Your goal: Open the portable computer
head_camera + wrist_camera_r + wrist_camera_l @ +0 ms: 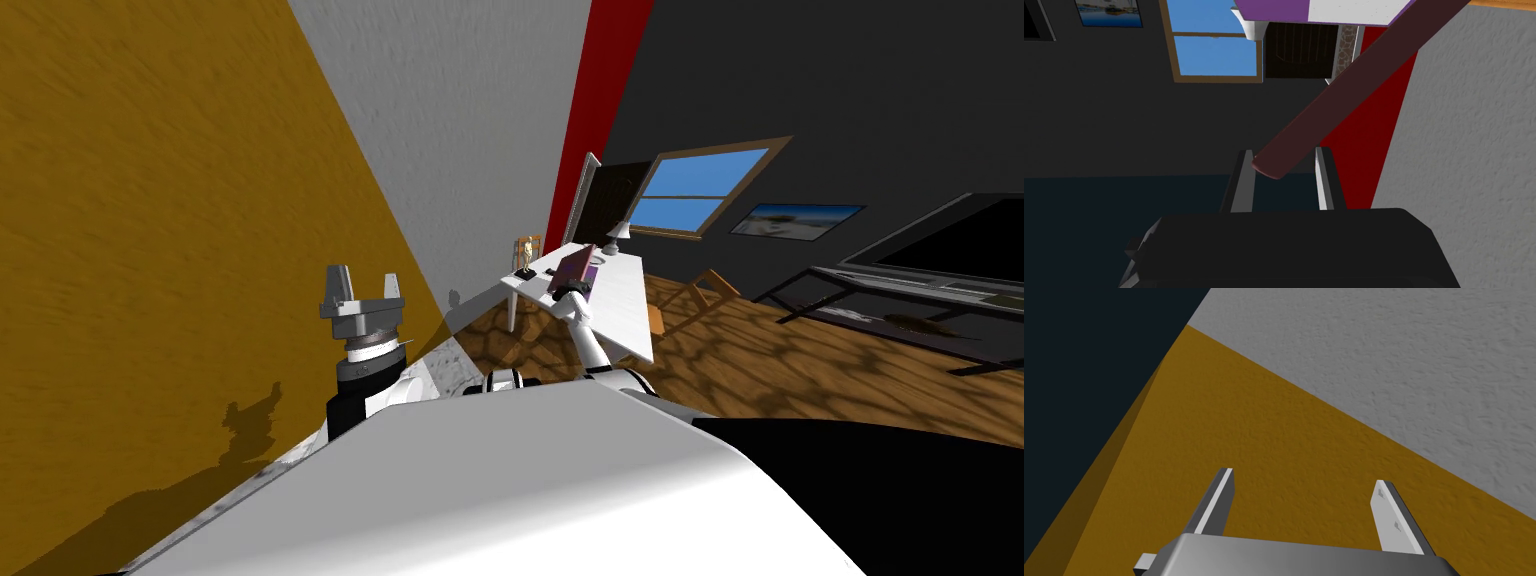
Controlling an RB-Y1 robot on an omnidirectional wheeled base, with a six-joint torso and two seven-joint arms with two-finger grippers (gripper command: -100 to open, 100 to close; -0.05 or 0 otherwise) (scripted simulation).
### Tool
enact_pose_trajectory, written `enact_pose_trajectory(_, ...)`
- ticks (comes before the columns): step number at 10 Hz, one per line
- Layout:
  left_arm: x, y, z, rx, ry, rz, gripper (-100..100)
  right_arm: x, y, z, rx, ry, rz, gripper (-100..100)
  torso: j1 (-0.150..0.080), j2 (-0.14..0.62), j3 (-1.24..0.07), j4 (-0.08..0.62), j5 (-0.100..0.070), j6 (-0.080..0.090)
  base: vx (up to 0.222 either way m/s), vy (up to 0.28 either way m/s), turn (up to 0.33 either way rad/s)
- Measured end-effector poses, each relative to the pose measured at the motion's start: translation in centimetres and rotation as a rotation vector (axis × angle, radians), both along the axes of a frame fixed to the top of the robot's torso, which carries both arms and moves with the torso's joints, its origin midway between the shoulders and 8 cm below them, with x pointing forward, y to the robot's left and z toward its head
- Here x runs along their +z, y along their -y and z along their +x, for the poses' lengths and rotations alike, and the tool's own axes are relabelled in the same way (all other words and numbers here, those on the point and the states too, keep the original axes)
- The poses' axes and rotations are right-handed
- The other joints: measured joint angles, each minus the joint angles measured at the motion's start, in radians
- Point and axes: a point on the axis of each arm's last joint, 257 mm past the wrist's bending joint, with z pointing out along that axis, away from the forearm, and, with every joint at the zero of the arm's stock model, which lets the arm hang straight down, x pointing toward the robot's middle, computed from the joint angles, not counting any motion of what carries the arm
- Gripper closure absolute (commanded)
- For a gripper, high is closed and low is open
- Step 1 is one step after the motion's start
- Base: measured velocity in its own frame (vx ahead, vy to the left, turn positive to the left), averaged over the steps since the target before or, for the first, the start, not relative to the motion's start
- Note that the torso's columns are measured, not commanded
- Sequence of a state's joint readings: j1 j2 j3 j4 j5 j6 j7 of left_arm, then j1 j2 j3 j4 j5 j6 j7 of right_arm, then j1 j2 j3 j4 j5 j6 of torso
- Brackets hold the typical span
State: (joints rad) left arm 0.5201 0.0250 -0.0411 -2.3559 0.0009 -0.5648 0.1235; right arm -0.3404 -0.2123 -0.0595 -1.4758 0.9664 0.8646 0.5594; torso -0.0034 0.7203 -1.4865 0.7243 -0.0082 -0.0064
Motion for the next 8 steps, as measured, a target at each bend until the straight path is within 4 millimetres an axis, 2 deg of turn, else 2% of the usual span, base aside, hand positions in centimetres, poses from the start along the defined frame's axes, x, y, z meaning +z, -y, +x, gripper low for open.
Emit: enact_pose_trajectory(8, 0.0, 0.0, 0.0, 0.000, 0.000, 0.000, 0, -3.7, 3.0, -0.1, 0.060, 0.093, 0.118, 100, 0.000, -0.002, -0.001, -0.001, -0.001, -0.003, 0.011, 0.057, -0.075)
